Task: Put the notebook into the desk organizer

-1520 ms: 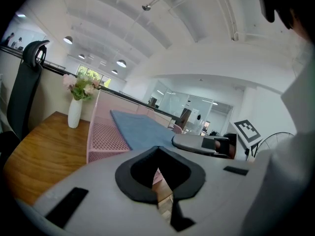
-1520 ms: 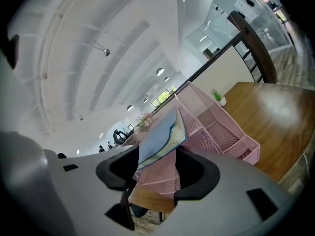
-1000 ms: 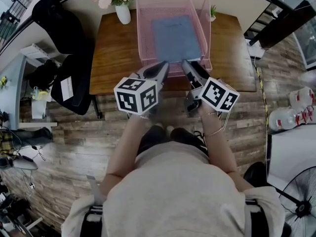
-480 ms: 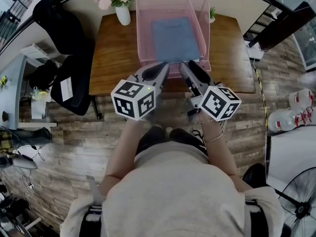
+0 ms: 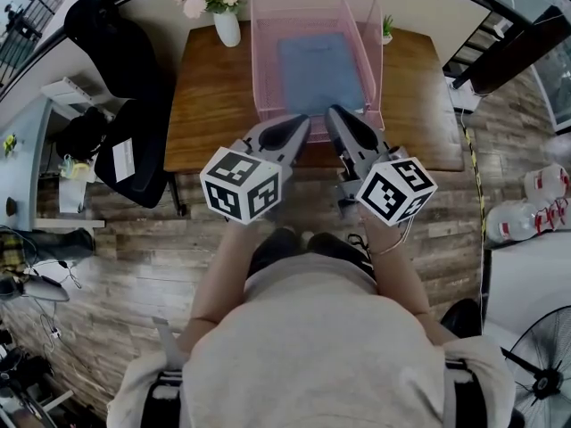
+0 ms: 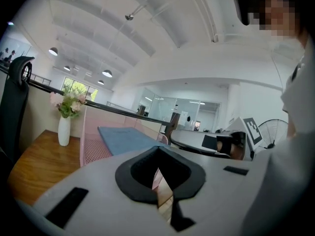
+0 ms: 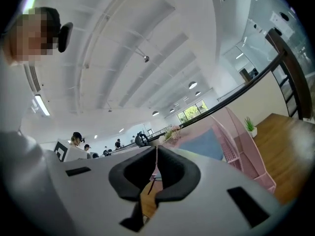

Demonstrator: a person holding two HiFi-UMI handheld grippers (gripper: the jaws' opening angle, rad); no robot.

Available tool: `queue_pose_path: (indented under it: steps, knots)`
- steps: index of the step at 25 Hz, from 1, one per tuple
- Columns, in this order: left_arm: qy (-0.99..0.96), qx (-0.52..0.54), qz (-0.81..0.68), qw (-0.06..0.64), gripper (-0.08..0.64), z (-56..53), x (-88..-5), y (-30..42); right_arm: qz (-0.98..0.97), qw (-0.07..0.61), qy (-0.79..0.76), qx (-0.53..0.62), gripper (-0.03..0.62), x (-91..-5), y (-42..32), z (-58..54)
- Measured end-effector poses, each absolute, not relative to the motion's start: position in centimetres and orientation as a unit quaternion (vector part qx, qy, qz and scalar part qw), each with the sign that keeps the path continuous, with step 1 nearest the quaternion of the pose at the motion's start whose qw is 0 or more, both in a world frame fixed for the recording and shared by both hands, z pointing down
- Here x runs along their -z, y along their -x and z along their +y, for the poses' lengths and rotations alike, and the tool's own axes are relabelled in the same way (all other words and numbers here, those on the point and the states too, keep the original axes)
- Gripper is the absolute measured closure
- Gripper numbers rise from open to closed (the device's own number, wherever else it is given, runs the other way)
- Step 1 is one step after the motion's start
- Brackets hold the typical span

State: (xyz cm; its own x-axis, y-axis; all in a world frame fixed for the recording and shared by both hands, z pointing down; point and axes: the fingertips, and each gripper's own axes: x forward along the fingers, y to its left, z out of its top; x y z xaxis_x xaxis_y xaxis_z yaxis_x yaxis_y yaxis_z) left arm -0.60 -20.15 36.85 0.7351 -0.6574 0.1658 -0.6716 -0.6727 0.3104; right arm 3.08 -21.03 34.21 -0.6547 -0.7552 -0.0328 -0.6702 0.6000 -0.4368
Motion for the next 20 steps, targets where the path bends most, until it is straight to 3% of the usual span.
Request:
queue_pose_path:
  steps: [20]
  knots:
    - [-0.9,-0.023,-0.396,0.18,0.549,-20.6,-36.9,1.5,0.899,0.055,0.405,0.156,0.583,-34.8,-2.1,-20.2]
